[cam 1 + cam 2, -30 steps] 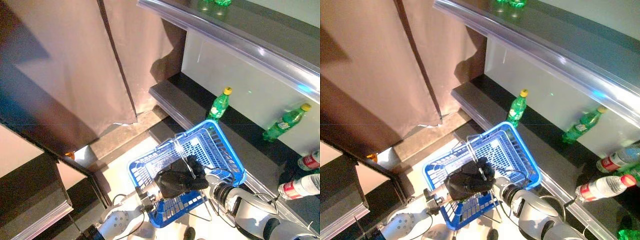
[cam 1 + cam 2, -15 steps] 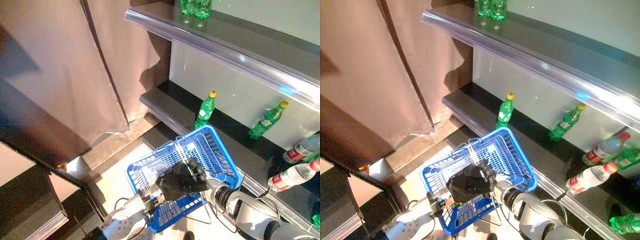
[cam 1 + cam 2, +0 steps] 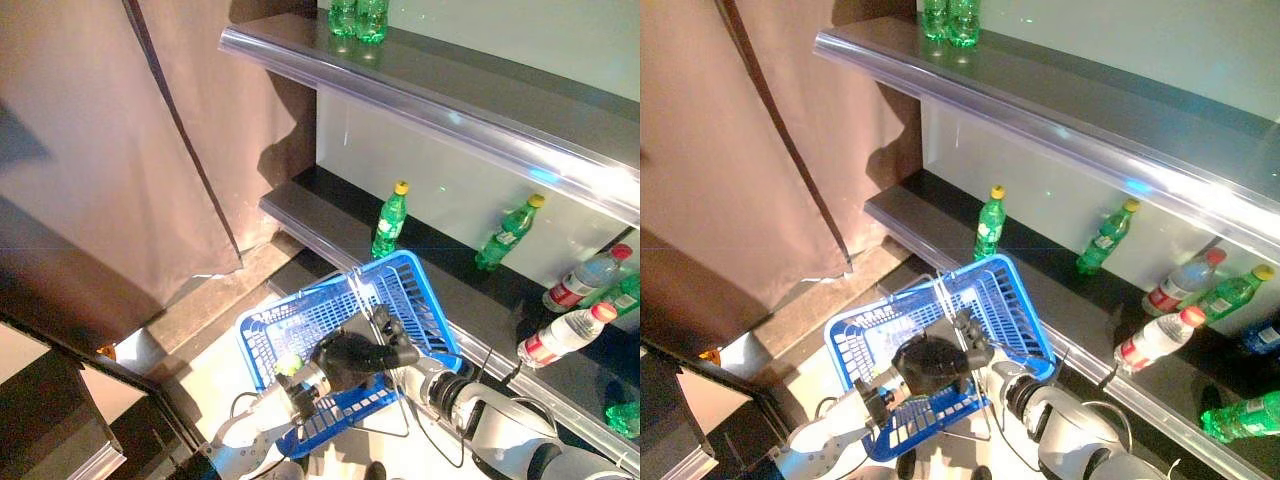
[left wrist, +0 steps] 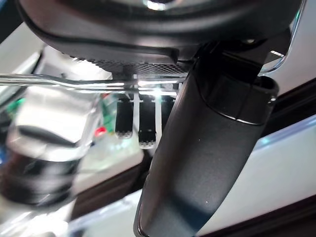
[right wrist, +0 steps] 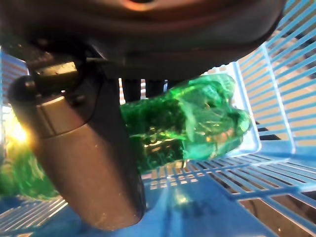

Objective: Pick up the drink and place into the basket.

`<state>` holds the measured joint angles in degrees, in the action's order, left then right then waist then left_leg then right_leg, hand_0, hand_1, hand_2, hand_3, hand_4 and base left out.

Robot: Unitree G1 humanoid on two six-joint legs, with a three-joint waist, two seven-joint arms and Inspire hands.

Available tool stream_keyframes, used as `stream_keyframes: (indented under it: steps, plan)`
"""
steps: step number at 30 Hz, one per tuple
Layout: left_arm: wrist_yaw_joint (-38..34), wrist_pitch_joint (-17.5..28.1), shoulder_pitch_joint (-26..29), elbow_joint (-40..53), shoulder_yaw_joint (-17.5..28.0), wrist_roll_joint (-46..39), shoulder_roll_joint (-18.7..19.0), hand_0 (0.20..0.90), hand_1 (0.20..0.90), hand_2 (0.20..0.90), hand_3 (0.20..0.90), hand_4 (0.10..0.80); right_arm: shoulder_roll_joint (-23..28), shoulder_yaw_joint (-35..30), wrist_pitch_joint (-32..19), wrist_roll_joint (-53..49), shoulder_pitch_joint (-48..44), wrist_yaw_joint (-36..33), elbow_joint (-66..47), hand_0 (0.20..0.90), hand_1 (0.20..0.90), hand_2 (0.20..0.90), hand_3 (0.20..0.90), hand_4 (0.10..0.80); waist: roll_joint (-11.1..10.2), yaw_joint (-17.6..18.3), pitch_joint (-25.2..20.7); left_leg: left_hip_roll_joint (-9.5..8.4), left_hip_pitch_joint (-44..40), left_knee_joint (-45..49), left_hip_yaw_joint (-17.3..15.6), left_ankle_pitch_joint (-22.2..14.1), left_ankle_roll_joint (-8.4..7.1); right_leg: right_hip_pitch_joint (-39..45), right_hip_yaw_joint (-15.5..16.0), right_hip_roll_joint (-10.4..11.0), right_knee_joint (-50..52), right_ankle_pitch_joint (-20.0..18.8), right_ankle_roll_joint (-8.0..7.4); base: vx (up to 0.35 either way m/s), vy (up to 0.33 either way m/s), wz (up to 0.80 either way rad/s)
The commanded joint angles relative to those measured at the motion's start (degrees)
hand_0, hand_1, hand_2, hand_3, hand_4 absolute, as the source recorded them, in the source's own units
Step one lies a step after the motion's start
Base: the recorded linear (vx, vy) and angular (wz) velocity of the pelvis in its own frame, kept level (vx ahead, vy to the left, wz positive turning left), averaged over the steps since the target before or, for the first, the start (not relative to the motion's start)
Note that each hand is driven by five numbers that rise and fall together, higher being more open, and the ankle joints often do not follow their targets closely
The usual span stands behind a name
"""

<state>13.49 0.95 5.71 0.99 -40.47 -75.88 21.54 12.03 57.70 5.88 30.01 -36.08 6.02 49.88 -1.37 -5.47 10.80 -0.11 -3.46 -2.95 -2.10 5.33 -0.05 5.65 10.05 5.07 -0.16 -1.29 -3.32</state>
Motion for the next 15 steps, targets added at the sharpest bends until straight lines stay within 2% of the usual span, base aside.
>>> stream_keyframes:
  steps: [1, 6, 11, 15]
  plan:
    - [1.78, 9.35, 19.79, 5.35, 4.78, 0.30, -19.41, 0.300, 0.300, 0.300, 0.200, 0.100, -3.25, -4.21, 2.69, -2.25, -7.53, -2.74, -10.13, 0.900, 0.900, 0.900, 0.900, 0.800, -0.49, 1.72, -4.58, 0.84, -2.39, 1.34, 0.05, -7.50, -1.13, 0.36, -0.07, -0.51, 3.91, 4.82, -0.18, -0.009, -0.013, -0.09]
    - [-2.86, 9.68, 16.54, 8.21, 8.63, 1.27, -17.50, 0.300, 0.300, 0.300, 0.200, 0.100, 1.32, -7.63, 6.64, -2.15, -5.41, -0.59, -23.21, 0.900, 0.900, 0.900, 0.900, 0.800, -0.62, 2.67, -4.07, 0.95, -2.85, 1.12, -0.52, -7.57, -1.15, 0.39, -0.76, -0.70, 3.84, 4.68, -0.25, -0.011, -0.007, -0.09]
    - [-5.79, 9.58, 13.52, 11.35, 12.53, 1.89, -15.70, 0.300, 0.300, 0.300, 0.200, 0.100, 5.08, -11.56, 7.39, -1.35, -2.02, -1.27, -30.69, 0.900, 0.900, 0.900, 0.900, 0.800, -0.54, 2.99, -3.55, 1.04, -3.04, 1.01, -0.83, -7.55, -1.11, 0.52, -1.09, -0.77, 3.73, 4.65, -0.29, -0.003, 0.000, -0.01]
    - [-4.75, 8.06, 10.42, 13.25, 15.74, 0.01, -13.46, 0.300, 0.300, 0.300, 0.200, 0.100, 8.46, -14.87, 6.98, -0.23, 1.57, -1.44, -35.71, 0.900, 0.900, 0.900, 0.900, 0.800, -0.36, 3.08, -3.49, 1.14, -2.60, 1.07, -1.00, -7.17, -1.09, 0.12, -1.24, -0.87, 3.59, 4.23, -0.27, -0.039, 0.004, -0.05]
